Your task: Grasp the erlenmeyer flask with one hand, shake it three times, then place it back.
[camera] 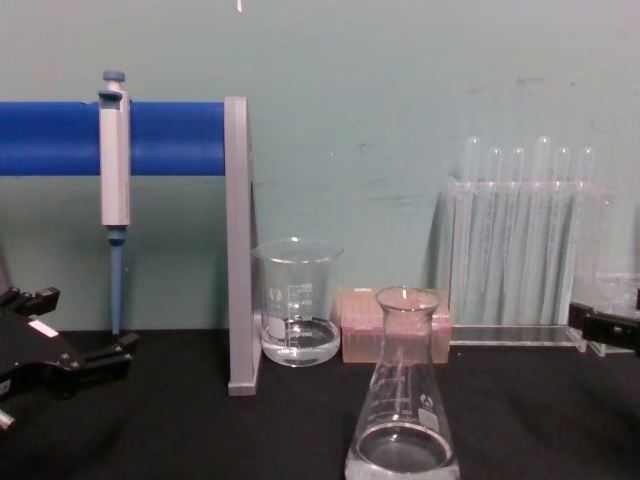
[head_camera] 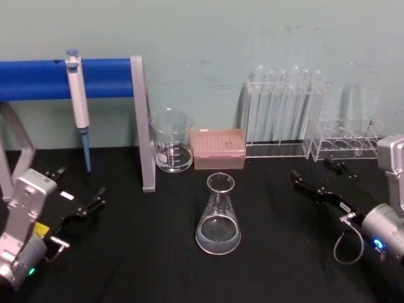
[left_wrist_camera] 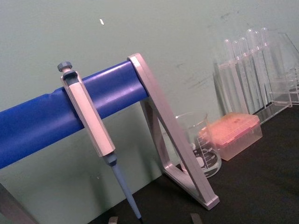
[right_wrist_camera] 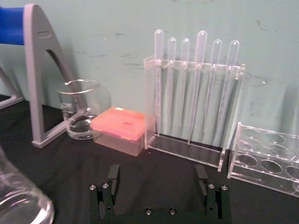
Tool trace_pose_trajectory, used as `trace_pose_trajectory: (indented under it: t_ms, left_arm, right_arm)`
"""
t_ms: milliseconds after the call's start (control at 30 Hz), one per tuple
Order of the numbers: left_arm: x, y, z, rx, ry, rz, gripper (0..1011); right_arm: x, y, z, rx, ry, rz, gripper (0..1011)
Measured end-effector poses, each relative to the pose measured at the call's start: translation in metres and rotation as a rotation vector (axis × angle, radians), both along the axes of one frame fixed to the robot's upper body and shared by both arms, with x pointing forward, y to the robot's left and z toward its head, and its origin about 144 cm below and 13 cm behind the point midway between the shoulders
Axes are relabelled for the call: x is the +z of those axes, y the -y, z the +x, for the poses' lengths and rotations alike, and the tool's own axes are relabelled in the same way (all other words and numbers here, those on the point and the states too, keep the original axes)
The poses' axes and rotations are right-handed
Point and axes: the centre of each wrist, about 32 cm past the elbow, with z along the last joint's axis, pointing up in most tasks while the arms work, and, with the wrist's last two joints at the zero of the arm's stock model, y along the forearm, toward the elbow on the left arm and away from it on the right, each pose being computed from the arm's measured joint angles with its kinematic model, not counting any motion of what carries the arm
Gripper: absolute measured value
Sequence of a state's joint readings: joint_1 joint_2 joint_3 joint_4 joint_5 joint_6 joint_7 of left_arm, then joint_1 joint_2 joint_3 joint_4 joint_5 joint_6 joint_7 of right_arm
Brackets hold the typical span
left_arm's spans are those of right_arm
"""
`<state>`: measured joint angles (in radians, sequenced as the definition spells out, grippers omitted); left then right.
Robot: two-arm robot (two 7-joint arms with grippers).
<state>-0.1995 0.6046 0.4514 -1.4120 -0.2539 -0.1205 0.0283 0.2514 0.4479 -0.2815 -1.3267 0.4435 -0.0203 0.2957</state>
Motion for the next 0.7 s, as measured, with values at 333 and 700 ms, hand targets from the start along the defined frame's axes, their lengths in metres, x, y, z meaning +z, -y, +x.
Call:
trace_pose_trajectory:
  t_ms: [333,700]
  left_arm:
    - [0.0,0.0,0.0,0.0,0.0,0.0,1001]
    - [0.0,0.0,0.0,0.0,0.0,0.0,1001]
  right_arm:
    - [-0.007,-0.018,0.02,-0.016,-0.001,-0.001,1000]
    - [-0.017,-0.036,0.032,0.01,-0.018,-0.001,1000]
